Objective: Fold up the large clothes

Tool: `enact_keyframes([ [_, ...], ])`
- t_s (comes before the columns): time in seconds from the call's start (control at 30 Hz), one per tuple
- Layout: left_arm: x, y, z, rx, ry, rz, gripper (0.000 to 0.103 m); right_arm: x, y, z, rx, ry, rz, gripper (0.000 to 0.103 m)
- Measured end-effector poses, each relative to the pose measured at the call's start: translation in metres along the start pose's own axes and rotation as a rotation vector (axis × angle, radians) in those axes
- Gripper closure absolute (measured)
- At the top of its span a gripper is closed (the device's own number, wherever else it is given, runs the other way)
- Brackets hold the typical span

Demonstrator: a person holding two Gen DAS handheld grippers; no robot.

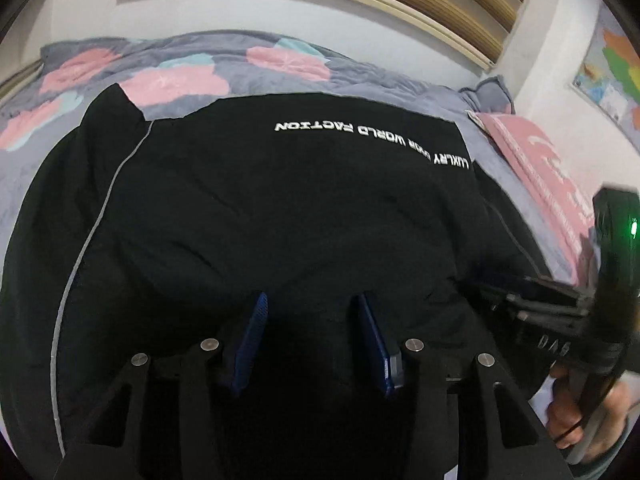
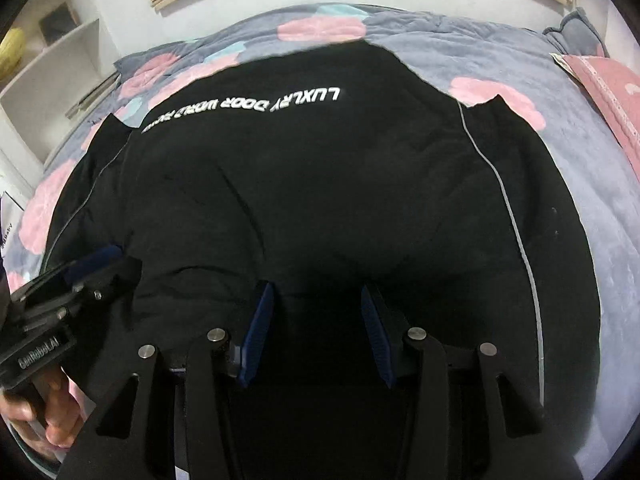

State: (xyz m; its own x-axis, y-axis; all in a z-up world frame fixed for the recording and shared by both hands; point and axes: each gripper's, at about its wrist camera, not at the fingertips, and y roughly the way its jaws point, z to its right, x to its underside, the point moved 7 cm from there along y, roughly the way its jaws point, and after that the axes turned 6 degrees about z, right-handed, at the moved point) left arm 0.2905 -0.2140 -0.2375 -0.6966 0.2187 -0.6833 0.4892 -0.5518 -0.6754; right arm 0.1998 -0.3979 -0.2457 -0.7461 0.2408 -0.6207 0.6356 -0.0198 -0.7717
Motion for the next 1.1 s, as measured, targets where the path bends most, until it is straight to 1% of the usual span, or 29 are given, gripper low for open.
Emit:
enact_keyframes([
  [0.03,-0.001,-0.001,0.000,0.006,-0.011,-0.004,0.056,0.000,0.000,-0.001,0.003,-0.018,-0.001,0.056],
  [0.1,-0.008,-0.005,0.000,0.017,-0.006,0.014,0.056,-0.004,-0.004,-0.001,-0.003,-0.023,-0.012,0.055],
  [0.17,-0.018,-0.020,0.002,0.044,-0.003,0.049,0.055,-0.017,-0.013,-0.002,-0.035,-0.018,-0.009,0.055],
  [0.23,-0.036,-0.034,0.003,0.069,-0.032,0.105,0.054,-0.040,-0.026,-0.005,-0.057,-0.024,0.050,0.054],
  [0.27,-0.042,-0.039,0.002,0.070,-0.043,0.122,0.052,-0.053,-0.028,-0.003,-0.043,-0.027,0.077,0.054],
  [0.3,-0.053,-0.040,0.001,0.068,-0.053,0.137,0.051,-0.062,-0.028,-0.002,-0.035,-0.021,0.086,0.054],
  [0.37,-0.066,-0.029,-0.002,0.031,-0.061,0.124,0.051,-0.081,-0.014,0.005,-0.032,0.025,0.075,0.054],
  [0.4,-0.068,-0.018,-0.005,0.002,-0.071,0.093,0.051,-0.086,-0.005,0.010,-0.019,0.044,0.067,0.054],
  [0.43,-0.065,-0.001,-0.012,-0.024,-0.092,0.038,0.051,-0.090,0.010,0.016,0.000,0.063,0.043,0.054],
  [0.5,-0.051,0.031,-0.023,-0.052,-0.127,-0.086,0.051,-0.083,0.038,0.022,0.007,0.069,-0.030,0.049],
  [0.53,-0.047,0.043,-0.028,-0.053,-0.136,-0.115,0.051,-0.076,0.055,0.023,0.000,0.078,-0.090,0.049],
  [0.57,-0.045,0.049,-0.031,-0.052,-0.137,-0.127,0.051,-0.072,0.063,0.027,-0.010,0.106,-0.118,0.048],
  [0.63,-0.047,0.052,-0.035,-0.048,-0.152,-0.134,0.051,-0.072,0.066,0.030,-0.023,0.133,-0.117,0.048],
  [0.73,-0.047,0.052,-0.034,-0.048,-0.136,-0.119,0.051,-0.071,0.064,0.029,-0.015,0.110,-0.092,0.048],
  [0.77,-0.046,0.047,-0.033,-0.050,-0.126,-0.100,0.051,-0.069,0.062,0.029,-0.015,0.110,-0.076,0.048],
  [0.83,-0.043,0.038,-0.027,-0.041,-0.106,-0.066,0.051,-0.063,0.052,0.028,-0.027,0.116,-0.047,0.047],
  [0.9,-0.040,0.030,-0.023,-0.024,-0.086,-0.056,0.051,-0.051,0.037,0.028,-0.038,0.125,-0.049,0.046],
  [0.93,-0.037,0.021,-0.021,-0.013,-0.072,-0.049,0.051,-0.047,0.028,0.026,-0.041,0.118,-0.057,0.046],
  [0.97,-0.035,0.013,-0.020,-0.006,-0.063,-0.043,0.051,-0.045,0.012,0.024,-0.042,0.104,-0.047,0.045],
  [1.0,-0.031,-0.001,-0.019,0.014,-0.056,-0.027,0.051,-0.049,0.003,0.023,-0.046,0.096,-0.030,0.040],
  [1.03,-0.027,-0.017,-0.017,0.038,-0.055,-0.007,0.051,-0.048,-0.012,0.018,-0.064,0.086,-0.007,0.037],
  [1.1,-0.019,-0.043,-0.013,0.059,-0.048,0.033,0.051,-0.039,-0.038,0.011,-0.101,0.080,0.032,0.035],
])
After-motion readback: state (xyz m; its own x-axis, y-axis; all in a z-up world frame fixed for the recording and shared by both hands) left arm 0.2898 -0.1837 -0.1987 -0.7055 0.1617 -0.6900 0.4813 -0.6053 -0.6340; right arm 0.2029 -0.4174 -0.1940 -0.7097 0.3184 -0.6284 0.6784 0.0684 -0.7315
